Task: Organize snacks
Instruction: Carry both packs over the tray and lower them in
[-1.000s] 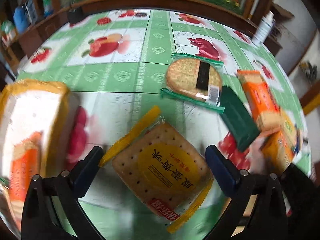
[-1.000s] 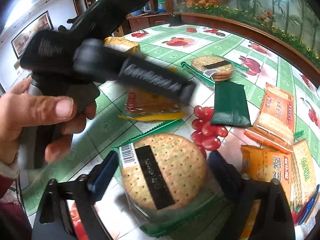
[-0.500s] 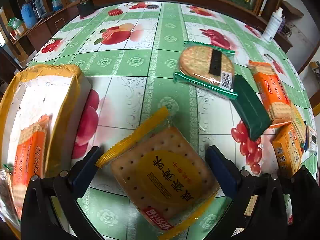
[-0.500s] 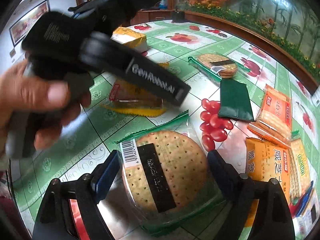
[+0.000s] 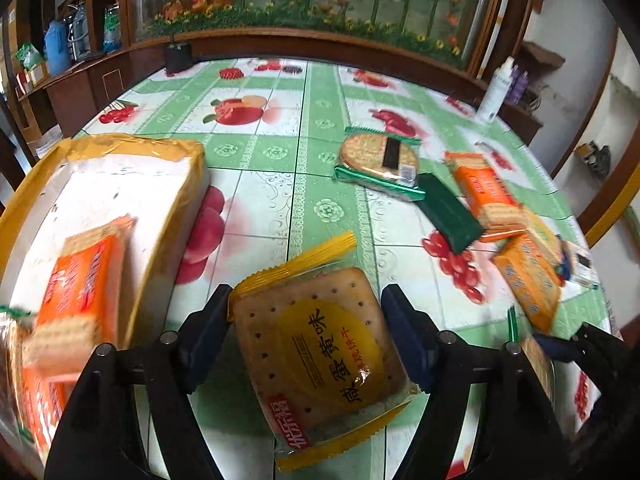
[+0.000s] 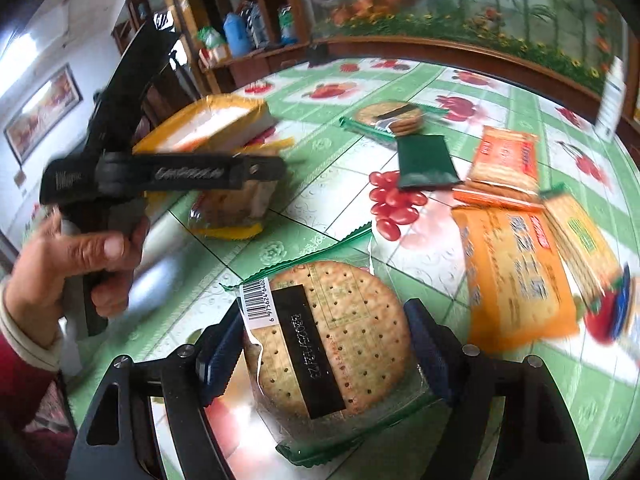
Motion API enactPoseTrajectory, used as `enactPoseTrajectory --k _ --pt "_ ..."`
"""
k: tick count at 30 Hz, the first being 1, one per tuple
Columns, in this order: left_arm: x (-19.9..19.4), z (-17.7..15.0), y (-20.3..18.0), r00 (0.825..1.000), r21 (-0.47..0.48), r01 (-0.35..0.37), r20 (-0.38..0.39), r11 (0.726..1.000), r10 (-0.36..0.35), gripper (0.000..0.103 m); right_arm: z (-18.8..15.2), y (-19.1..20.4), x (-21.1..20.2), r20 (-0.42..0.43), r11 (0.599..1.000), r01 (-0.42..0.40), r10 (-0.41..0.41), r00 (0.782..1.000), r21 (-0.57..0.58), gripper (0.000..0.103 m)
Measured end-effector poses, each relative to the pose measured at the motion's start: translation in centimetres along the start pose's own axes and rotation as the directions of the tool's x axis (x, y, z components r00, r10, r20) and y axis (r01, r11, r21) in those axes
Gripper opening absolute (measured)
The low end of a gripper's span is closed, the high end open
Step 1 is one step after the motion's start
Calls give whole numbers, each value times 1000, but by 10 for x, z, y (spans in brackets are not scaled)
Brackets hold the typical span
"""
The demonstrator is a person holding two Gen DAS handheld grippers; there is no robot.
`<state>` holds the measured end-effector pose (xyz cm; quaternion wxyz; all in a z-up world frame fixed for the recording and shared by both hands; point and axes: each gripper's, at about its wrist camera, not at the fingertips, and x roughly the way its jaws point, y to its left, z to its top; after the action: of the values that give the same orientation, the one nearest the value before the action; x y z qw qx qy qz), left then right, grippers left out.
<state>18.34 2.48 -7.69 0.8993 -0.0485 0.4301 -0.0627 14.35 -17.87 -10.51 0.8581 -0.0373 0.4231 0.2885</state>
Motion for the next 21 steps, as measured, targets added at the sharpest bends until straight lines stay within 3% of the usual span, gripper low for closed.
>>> enactPoseTrajectory --k 11,21 --pt "-78 -18 22 992 -36 26 124 999 -21 75 10 15 -30 122 997 -60 54 991 49 78" --pt "-141 -27 88 965 -127 -76 240 989 105 75 44 78 -30 177 992 -117 124 976 -49 78"
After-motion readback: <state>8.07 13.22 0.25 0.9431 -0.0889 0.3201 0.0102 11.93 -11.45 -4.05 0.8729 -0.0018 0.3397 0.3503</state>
